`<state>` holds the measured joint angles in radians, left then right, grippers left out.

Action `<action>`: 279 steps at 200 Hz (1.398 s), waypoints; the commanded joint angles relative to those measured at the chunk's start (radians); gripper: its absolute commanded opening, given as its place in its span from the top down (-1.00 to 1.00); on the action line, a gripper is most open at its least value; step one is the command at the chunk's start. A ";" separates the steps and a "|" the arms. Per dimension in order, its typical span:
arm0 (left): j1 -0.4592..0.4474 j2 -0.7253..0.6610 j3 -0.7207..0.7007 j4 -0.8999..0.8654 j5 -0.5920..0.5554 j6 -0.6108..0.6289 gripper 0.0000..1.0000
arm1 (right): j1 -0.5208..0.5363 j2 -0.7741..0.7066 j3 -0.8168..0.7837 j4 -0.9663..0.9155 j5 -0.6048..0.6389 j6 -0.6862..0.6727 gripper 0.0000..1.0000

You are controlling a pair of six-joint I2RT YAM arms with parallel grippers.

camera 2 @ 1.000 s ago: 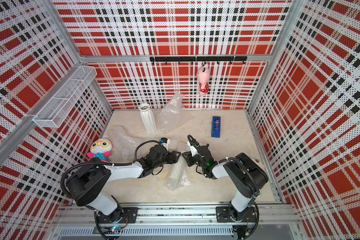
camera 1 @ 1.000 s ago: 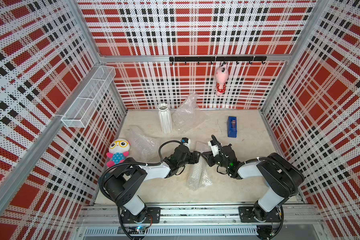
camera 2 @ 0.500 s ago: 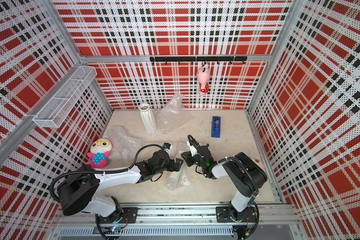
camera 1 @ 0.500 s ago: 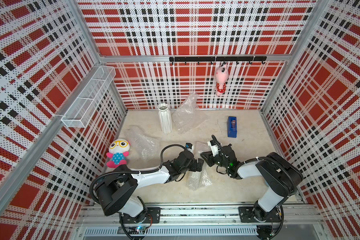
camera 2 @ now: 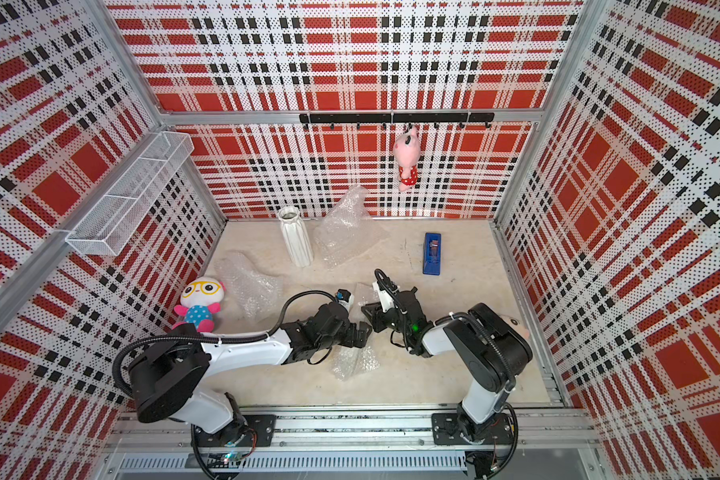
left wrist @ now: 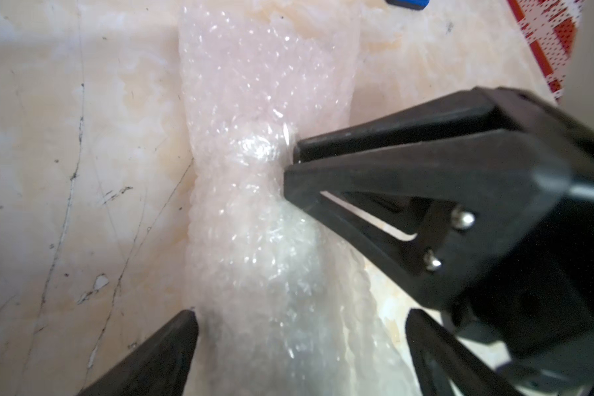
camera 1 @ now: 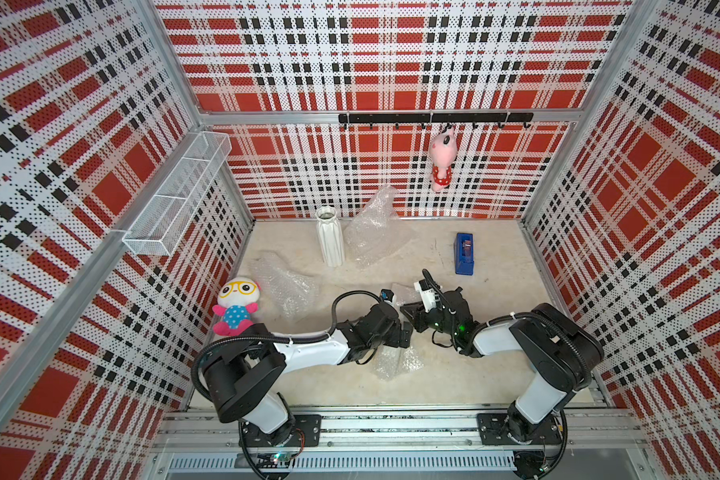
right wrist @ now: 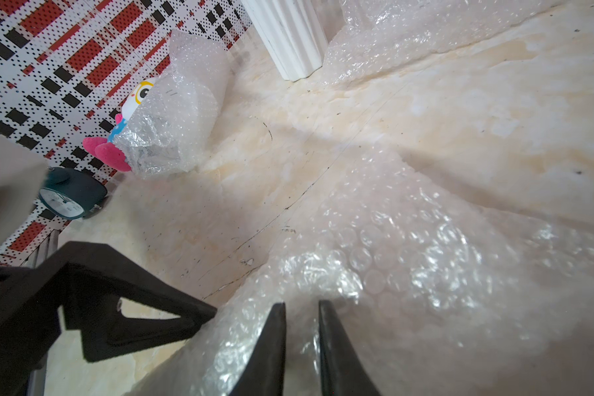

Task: Wrap vases in bubble wrap
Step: Stick the tape on the bubble wrap.

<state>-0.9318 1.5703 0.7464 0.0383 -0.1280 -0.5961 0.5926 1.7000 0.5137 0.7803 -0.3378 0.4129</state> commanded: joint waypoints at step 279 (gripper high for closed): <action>0.039 -0.012 -0.082 0.024 -0.032 -0.007 -0.09 | -0.024 -0.209 -0.051 -0.277 0.167 0.020 0.55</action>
<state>-0.9081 1.5509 0.6903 0.0967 -0.1574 -0.6022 0.5709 1.4750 0.4824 0.5243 -0.1970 0.4217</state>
